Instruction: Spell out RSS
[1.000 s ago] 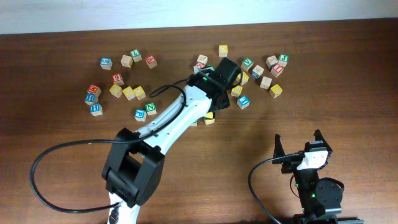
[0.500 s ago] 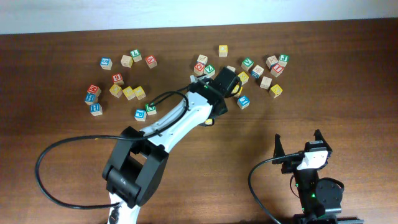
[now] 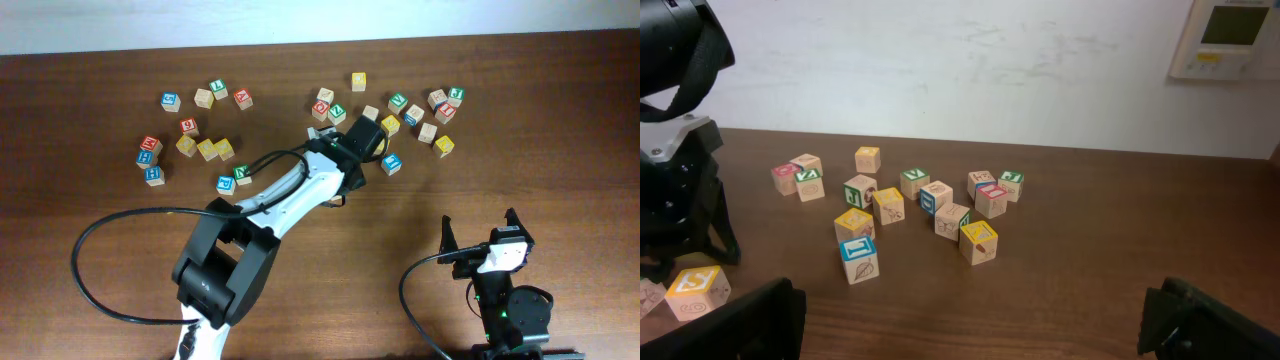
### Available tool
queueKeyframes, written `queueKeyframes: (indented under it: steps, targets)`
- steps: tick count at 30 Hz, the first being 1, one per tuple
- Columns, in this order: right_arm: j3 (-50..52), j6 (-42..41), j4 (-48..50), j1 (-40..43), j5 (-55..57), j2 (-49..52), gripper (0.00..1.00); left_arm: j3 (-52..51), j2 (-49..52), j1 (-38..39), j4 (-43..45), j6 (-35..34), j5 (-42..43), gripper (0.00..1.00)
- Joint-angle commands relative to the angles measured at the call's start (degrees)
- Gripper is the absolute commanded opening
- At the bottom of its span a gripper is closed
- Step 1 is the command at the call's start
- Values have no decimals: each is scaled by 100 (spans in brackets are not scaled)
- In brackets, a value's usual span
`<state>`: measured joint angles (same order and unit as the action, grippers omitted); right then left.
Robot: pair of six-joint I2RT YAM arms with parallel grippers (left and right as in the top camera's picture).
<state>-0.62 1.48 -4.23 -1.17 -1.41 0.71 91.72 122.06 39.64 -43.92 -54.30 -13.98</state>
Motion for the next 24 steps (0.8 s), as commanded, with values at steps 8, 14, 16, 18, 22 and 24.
queueKeyframes:
  steps: [8, 14, 16, 18, 22, 24]
  targets:
    - [31, -20, -26, -33, 13, 2, 98, -17, 308, 98, -2, -98, -188, 40]
    - [31, -22, -28, -33, 13, 2, 98, -17, 361, 96, -2, -98, -192, 38]
    - [31, -22, -26, -33, 13, 2, 98, -17, 361, 96, -4, -98, -192, 36]
    - [31, -22, -28, -33, 13, 2, 98, -17, 361, 96, -2, -98, -195, 35]
    - [31, -22, -28, -33, 13, 2, 98, -17, 361, 98, -15, -94, -192, 26]
    - [31, -22, -28, -33, 13, 2, 98, -17, 361, 98, -59, -96, -190, 26]
